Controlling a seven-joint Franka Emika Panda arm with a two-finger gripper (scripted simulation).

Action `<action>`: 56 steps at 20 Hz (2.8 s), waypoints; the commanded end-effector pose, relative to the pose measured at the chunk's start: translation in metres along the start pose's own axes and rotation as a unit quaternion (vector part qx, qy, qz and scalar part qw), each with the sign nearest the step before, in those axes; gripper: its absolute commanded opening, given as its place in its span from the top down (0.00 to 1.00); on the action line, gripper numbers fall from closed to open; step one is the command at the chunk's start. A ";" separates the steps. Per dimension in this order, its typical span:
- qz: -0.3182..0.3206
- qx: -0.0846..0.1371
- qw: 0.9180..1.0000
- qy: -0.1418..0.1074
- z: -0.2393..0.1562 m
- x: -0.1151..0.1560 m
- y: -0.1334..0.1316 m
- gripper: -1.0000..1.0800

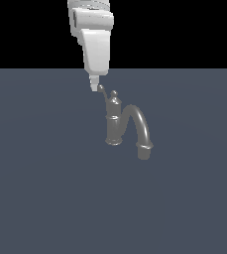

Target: Turn on the faucet by rotating a designated handle.

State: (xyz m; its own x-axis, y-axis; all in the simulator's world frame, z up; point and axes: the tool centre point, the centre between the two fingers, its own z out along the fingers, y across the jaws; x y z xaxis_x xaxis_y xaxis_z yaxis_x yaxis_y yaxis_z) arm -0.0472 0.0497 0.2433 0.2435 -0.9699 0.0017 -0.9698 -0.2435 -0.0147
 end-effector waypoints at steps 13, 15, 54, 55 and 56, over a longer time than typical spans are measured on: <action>-0.002 -0.004 1.000 -0.001 0.000 0.044 0.029 1.00; -0.001 -0.005 1.000 -0.001 0.000 0.054 0.029 1.00; -0.002 -0.006 1.000 -0.001 0.002 0.160 -0.016 1.00; -0.001 -0.007 1.000 -0.001 0.002 0.163 -0.018 1.00; -0.001 -0.007 1.000 -0.001 0.002 0.165 -0.020 1.00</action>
State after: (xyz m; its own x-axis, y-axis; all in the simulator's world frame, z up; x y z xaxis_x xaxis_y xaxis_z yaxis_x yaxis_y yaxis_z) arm 0.0100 -0.0862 0.2430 0.2710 -0.9626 -0.0063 -0.9626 -0.2710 -0.0024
